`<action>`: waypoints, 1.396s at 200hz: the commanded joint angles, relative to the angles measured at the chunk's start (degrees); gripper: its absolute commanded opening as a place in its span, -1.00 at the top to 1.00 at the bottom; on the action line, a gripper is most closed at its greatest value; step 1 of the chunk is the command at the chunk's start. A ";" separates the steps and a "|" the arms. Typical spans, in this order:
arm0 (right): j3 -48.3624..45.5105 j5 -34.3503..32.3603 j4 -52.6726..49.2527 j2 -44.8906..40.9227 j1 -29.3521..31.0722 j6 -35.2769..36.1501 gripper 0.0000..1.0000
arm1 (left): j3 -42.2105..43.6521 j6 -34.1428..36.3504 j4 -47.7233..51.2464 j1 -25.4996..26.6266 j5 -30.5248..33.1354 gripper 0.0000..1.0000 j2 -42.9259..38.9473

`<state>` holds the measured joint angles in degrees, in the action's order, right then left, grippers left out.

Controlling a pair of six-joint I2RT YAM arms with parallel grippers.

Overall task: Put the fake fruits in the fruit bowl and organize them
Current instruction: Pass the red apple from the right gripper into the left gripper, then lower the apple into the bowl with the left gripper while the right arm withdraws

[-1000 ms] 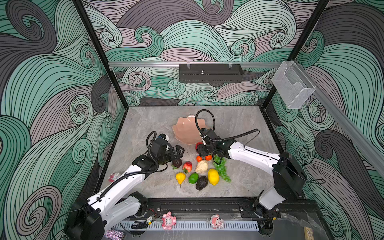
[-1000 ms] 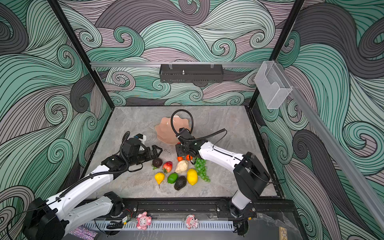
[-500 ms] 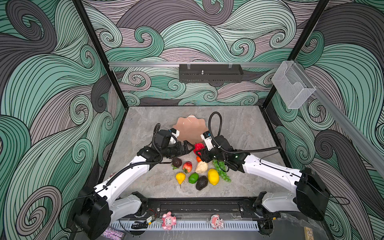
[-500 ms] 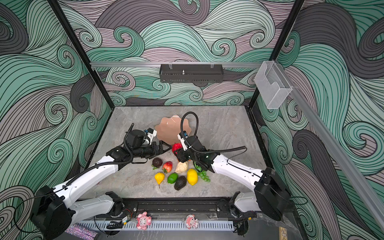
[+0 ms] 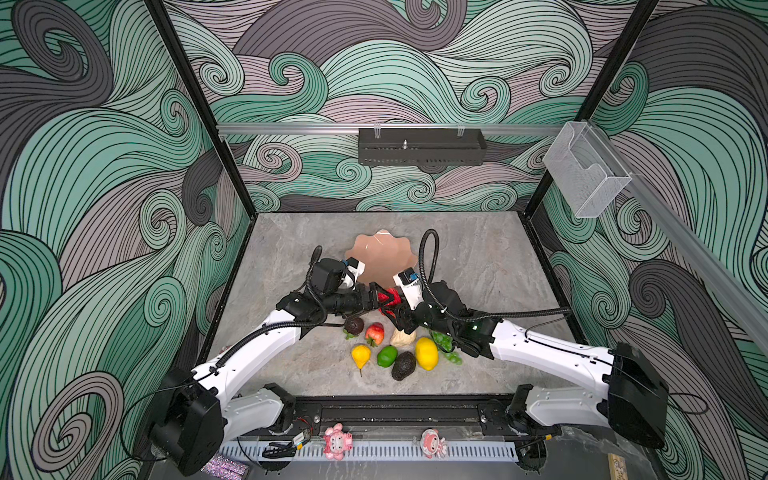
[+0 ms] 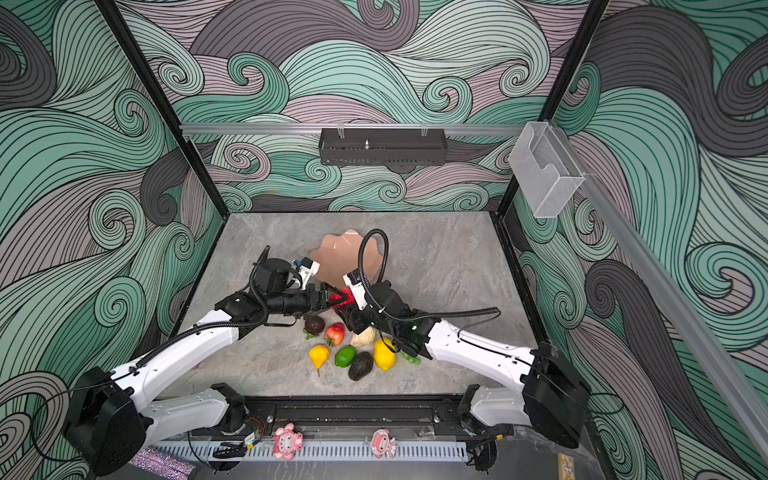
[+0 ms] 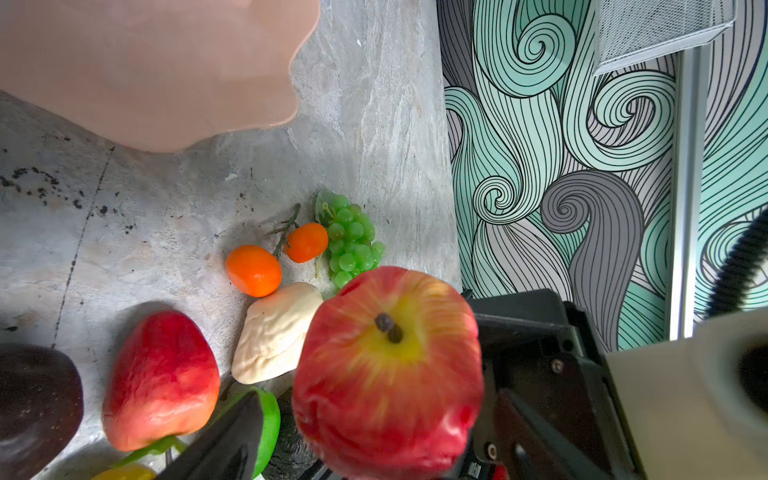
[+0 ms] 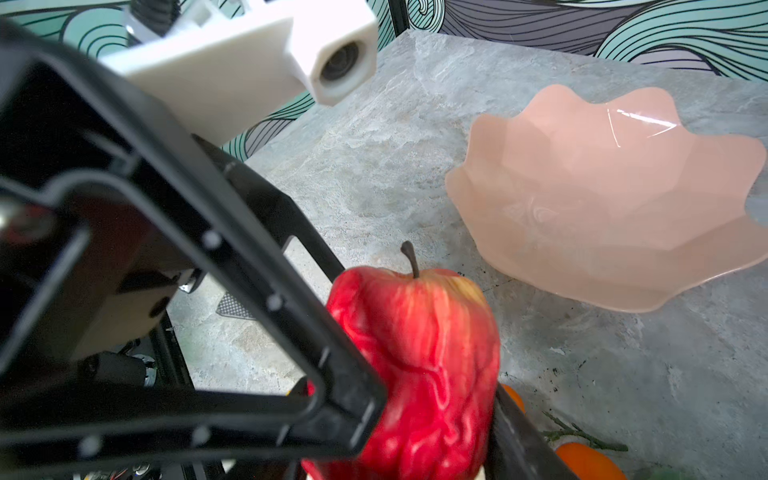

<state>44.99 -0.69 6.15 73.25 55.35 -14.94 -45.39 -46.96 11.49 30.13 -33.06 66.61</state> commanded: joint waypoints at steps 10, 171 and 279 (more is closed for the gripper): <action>-0.96 -0.63 4.80 -0.93 0.80 1.29 -0.09 | -2.01 0.03 -0.76 -0.17 -1.51 -0.61 -0.11; 1.90 -10.62 -3.98 -1.91 2.09 -0.22 -0.64 | -5.78 5.20 2.39 -0.25 7.88 -0.12 2.61; -13.41 -21.02 -15.89 -25.05 1.62 -5.70 -0.98 | -20.52 19.37 -4.71 0.30 41.25 -0.07 26.11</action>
<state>34.02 -19.22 -5.91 52.71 57.01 -17.72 -59.72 -33.69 9.21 30.15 -0.23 85.93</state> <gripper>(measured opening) 0.990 0.609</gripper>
